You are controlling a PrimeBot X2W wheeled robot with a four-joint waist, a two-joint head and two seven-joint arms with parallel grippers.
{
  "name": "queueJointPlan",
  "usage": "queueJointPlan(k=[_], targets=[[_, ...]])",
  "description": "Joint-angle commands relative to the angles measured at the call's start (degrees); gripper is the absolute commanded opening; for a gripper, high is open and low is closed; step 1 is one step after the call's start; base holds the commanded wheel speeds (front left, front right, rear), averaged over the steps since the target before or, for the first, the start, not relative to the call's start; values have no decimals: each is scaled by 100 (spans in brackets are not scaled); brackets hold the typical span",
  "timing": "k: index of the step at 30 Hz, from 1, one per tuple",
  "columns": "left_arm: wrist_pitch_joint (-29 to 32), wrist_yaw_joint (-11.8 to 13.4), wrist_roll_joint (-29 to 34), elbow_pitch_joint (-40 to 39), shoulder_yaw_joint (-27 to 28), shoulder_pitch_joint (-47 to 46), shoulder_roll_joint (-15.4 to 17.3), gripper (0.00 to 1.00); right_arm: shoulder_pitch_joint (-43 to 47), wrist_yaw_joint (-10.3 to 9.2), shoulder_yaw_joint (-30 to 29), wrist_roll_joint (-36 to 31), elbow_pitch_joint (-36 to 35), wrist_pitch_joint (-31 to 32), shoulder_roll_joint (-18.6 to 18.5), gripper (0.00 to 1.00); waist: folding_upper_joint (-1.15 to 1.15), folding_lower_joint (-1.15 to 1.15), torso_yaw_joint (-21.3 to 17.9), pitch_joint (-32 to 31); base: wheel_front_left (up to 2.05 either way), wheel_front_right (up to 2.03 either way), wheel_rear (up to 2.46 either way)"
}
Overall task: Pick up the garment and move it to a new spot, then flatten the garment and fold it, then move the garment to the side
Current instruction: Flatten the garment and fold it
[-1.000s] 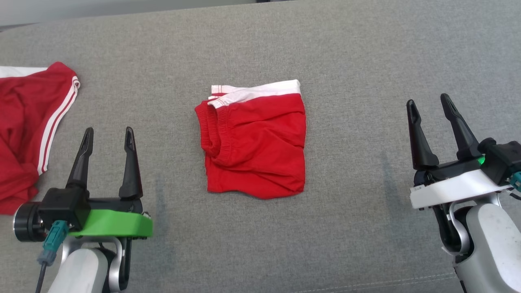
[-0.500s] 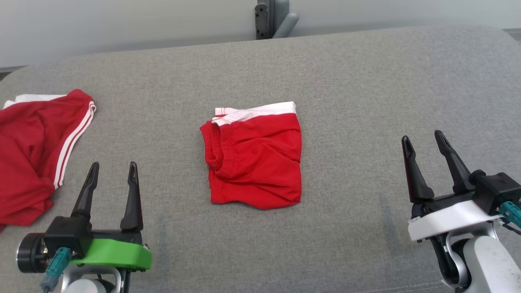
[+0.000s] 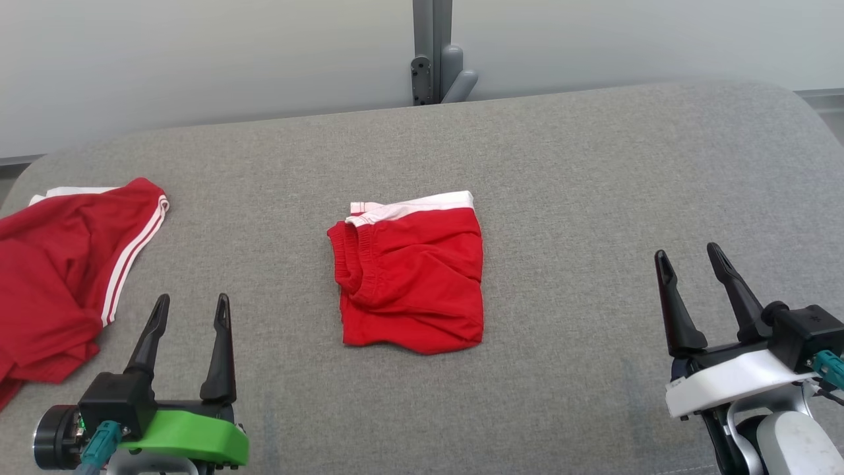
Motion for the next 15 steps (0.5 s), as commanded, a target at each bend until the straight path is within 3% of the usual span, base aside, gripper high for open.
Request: queueJointPlan(k=[1,15], targets=[[22,33,11,-17,-1,106,50,100,77,0,-18,-28,-32,19,1,100,0,0,0,-22,0,0,0],[69,89,-33,-101,-30,91,84,100,60,0,-47,-36,-86,93,23,100,0,0,27,4,0,0,0]])
